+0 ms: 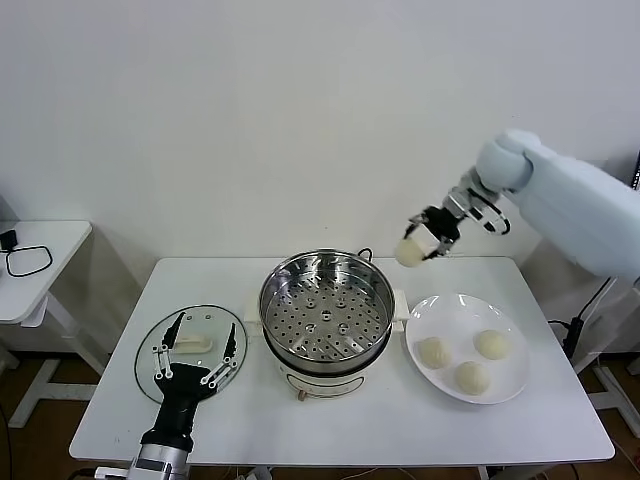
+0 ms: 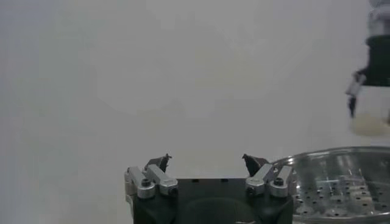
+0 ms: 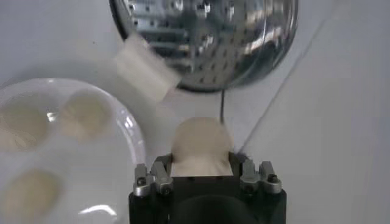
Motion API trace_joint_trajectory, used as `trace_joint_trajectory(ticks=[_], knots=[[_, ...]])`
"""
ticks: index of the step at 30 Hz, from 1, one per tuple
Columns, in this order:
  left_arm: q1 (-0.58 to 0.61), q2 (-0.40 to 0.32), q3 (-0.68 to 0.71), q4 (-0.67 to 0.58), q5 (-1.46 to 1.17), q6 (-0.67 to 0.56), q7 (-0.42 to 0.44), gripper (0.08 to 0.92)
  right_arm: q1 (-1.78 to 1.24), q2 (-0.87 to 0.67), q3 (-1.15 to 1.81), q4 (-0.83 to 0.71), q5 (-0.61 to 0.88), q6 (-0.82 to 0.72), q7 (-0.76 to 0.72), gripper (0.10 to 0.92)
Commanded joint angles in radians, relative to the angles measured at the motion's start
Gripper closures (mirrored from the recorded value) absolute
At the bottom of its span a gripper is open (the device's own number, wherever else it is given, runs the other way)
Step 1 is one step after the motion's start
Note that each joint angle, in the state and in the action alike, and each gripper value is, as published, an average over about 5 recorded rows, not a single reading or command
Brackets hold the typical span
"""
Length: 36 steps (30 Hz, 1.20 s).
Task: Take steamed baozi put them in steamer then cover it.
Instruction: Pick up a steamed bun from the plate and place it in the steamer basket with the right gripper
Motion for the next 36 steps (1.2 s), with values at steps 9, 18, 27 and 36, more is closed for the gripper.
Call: trace_joint_trajectory(ticks=[9,18,27,36], knots=[[0.0,-0.004,0.004,-0.008,-0.001,0.002,-0.002,0.177,-0.033,0.255,-0.104,0.029,-0.206,0.158,0.009,0.403],[0.0,-0.005,0.004,-0.012,-0.006,-0.001,-0.007,0.177,-0.128,0.312,-0.073,-0.041,-0.318,0.185,0.049,0.414],[0.003,-0.005,-0.002,-0.015,-0.009,-0.005,-0.011,0.177,-0.18,0.362,-0.025,-0.128,-0.409,0.212,0.09,0.387],[0.002,-0.005,-0.01,-0.015,-0.012,-0.007,-0.014,0.177,-0.185,0.361,-0.007,-0.138,-0.401,0.215,0.099,0.25]])
